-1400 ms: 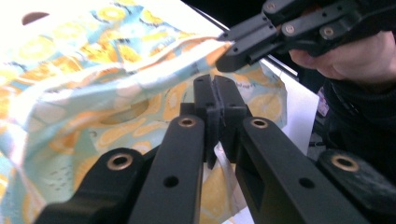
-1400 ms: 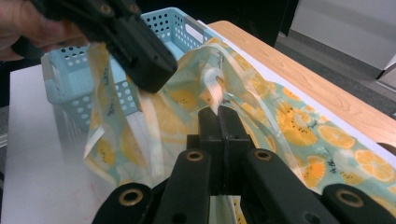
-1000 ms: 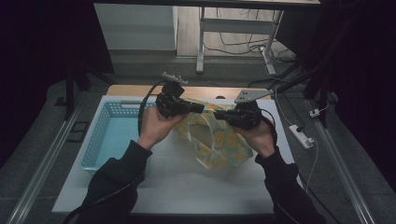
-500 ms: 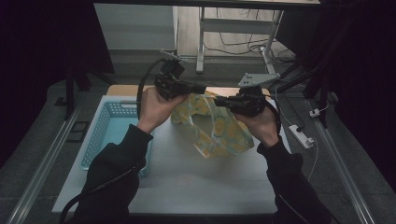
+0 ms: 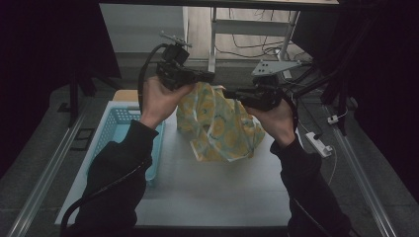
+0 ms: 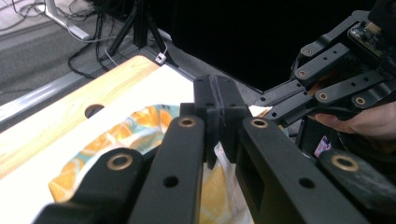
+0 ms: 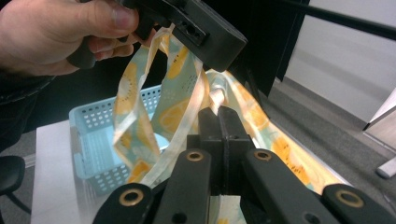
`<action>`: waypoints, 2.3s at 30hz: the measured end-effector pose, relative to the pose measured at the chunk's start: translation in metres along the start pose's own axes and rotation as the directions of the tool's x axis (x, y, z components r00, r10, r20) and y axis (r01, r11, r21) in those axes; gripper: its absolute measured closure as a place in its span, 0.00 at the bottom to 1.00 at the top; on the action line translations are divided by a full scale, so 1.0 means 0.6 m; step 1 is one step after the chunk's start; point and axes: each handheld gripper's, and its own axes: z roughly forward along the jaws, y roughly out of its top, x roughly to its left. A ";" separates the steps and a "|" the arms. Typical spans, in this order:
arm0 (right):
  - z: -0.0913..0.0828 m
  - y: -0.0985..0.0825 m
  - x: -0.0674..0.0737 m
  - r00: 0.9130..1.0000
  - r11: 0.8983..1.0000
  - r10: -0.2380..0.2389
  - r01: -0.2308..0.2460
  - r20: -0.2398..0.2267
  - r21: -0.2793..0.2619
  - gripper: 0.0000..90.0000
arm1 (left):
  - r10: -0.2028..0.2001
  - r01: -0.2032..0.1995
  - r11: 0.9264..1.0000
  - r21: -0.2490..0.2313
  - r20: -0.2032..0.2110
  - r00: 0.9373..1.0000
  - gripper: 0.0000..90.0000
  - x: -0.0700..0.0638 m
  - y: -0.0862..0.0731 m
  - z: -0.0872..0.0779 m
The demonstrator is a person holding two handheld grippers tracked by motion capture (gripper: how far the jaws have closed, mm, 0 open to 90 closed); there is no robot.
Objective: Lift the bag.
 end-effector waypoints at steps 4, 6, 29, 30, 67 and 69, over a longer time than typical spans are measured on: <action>-0.006 0.019 0.001 1.000 1.000 -0.015 0.015 0.013 -0.004 1.00 | 0.012 -0.012 1.000 -0.013 -0.005 1.000 1.00 -0.007 0.015 -0.006; -0.009 0.027 0.001 1.000 1.000 -0.020 0.020 0.021 -0.006 1.00 | 0.016 -0.017 1.000 -0.020 -0.010 1.000 1.00 -0.009 0.022 -0.008; 0.057 -0.028 -0.025 0.999 0.998 0.029 -0.031 0.034 0.063 1.00 | 0.027 -0.027 1.000 0.007 -0.068 0.997 0.99 0.043 -0.045 0.056; 0.060 -0.034 -0.026 0.999 0.997 0.033 -0.035 0.032 0.068 1.00 | 0.030 -0.029 0.999 0.015 -0.071 0.997 0.99 0.045 -0.050 0.059; 0.137 -0.225 -0.039 0.987 0.973 0.162 -0.160 0.000 0.168 1.00 | 0.039 -0.021 0.973 0.231 -0.074 0.996 0.98 0.092 -0.217 0.219; 0.138 -0.230 -0.039 0.986 0.972 0.166 -0.164 0.000 0.167 1.00 | 0.034 -0.016 0.972 0.233 -0.073 0.997 0.98 0.094 -0.222 0.223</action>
